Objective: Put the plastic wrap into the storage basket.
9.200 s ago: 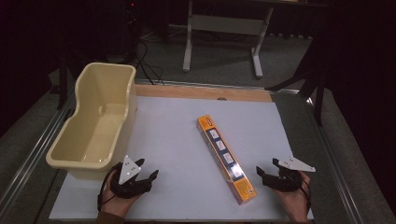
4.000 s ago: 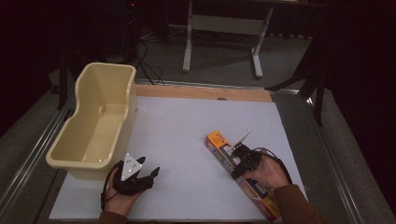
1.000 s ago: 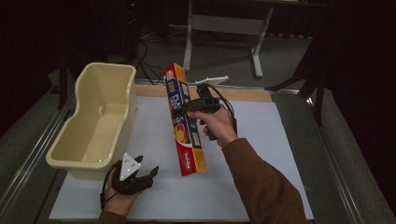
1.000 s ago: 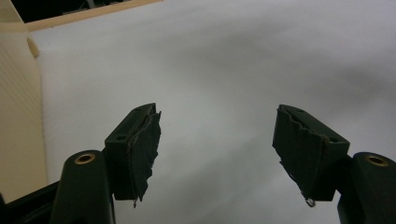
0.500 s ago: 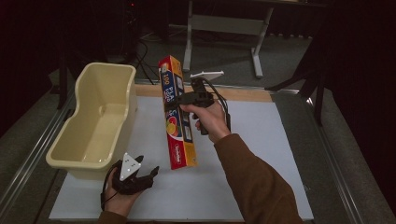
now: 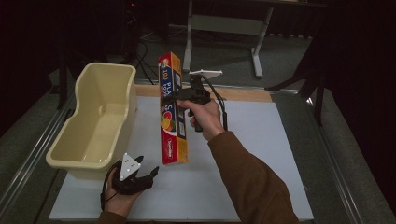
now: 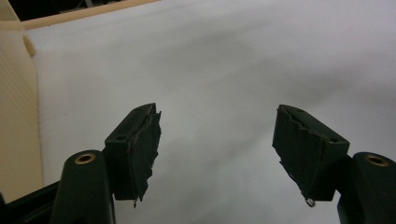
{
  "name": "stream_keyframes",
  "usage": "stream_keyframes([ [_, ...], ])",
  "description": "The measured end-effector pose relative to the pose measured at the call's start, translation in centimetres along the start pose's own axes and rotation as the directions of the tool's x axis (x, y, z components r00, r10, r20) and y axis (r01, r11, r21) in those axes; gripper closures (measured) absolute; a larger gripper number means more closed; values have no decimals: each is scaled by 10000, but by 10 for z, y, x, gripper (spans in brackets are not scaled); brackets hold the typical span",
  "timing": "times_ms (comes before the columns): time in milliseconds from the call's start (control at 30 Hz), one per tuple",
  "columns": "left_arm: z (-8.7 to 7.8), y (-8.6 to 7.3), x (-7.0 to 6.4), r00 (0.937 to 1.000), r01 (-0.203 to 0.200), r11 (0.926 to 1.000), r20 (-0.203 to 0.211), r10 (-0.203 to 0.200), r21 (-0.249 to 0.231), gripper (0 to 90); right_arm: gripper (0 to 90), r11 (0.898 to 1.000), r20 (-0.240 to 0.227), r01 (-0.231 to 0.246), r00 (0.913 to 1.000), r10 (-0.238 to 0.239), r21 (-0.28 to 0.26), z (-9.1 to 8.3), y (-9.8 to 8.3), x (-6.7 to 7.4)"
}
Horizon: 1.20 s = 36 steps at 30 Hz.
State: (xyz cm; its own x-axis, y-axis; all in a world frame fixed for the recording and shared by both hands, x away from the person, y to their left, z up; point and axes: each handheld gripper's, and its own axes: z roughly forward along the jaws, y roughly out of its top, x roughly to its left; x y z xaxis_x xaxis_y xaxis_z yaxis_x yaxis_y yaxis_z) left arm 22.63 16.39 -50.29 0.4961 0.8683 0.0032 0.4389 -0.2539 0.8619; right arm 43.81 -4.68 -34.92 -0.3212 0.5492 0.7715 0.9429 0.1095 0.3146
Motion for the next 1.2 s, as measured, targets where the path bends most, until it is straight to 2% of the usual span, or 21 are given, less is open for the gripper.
stream_keyframes([
  [200,0,0,0,10000,6,10000,14,-6,10,316,401,9994,-187,-102,9998,96,-332,2,-1,6],
  [367,0,-1,1,10000,95,10000,2,-95,-11,316,400,9975,-595,-442,9974,410,-550,8,2,12],
  [600,-2,-1,2,9999,157,9999,6,-157,-58,316,400,9935,-928,-816,9929,742,-789,15,6,19],
  [667,-2,-1,2,9999,163,9998,13,-163,-65,316,400,9936,-931,-790,9931,714,-804,16,6,20],
  [900,-1,-1,2,9998,207,9997,43,-206,-119,316,400,9930,-1044,-798,9920,706,-876,31,11,36],
  [1033,-2,-2,3,9996,286,9995,26,-286,-158,316,400,9911,-1224,-967,9888,852,-912,42,15,41],
  [1200,-2,-2,4,9994,334,9993,46,-333,-183,316,400,9901,-1221,-1053,9881,936,-929,56,18,48],
])
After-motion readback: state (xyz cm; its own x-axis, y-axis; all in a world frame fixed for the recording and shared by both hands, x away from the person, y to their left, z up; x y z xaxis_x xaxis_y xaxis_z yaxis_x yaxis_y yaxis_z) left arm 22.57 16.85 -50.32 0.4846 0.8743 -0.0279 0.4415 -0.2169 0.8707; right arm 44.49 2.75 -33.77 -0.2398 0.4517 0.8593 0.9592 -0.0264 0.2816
